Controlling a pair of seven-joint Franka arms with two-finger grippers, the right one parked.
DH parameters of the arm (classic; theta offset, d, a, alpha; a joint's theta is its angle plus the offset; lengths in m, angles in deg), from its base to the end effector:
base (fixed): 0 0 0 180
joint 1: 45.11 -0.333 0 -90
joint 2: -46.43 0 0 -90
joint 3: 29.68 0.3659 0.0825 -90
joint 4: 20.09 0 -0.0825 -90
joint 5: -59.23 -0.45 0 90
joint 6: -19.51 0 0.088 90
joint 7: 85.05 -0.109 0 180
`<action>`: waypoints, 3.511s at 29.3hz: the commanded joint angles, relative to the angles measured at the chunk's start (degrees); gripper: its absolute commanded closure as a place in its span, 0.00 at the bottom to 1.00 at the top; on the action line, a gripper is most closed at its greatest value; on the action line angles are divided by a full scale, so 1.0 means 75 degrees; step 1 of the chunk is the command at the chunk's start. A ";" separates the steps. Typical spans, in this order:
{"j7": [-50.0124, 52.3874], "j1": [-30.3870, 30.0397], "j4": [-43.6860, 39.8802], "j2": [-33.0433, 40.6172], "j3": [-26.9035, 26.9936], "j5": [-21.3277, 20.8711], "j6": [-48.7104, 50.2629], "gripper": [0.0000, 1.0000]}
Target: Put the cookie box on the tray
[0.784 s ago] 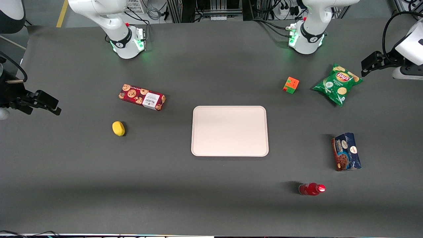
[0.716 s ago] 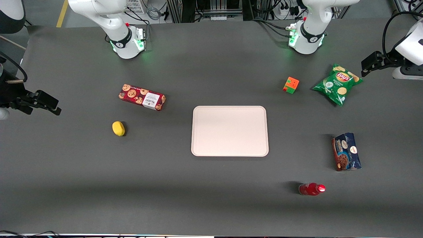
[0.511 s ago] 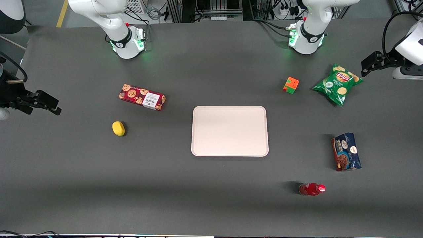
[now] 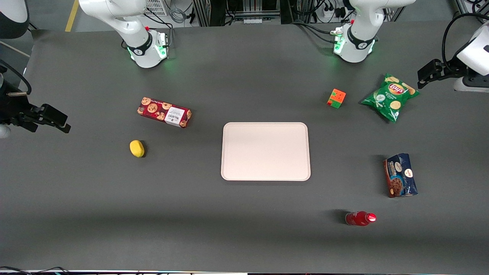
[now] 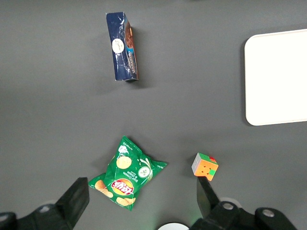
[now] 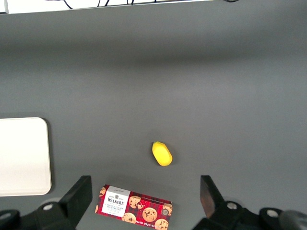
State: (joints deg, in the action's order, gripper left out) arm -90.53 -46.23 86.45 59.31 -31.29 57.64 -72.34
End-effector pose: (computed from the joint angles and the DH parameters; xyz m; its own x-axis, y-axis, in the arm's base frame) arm 0.5377 -0.0033 0.6500 0.9940 -0.1039 -0.0348 -0.1050 -0.9940 -0.0308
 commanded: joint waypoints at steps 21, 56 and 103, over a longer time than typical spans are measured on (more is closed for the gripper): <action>0.0039 -0.0026 -0.1020 -0.0252 0.0028 -0.0047 0.0375 0.00; -0.0207 -0.0037 -0.2650 -0.5220 0.0496 -0.0129 -0.2025 0.00; 0.0027 -0.0213 -0.1209 -0.5960 0.0590 -0.0199 -0.4312 1.00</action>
State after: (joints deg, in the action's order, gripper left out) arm -91.95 -48.02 75.70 12.17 -26.84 55.97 -105.80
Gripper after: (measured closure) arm 0.683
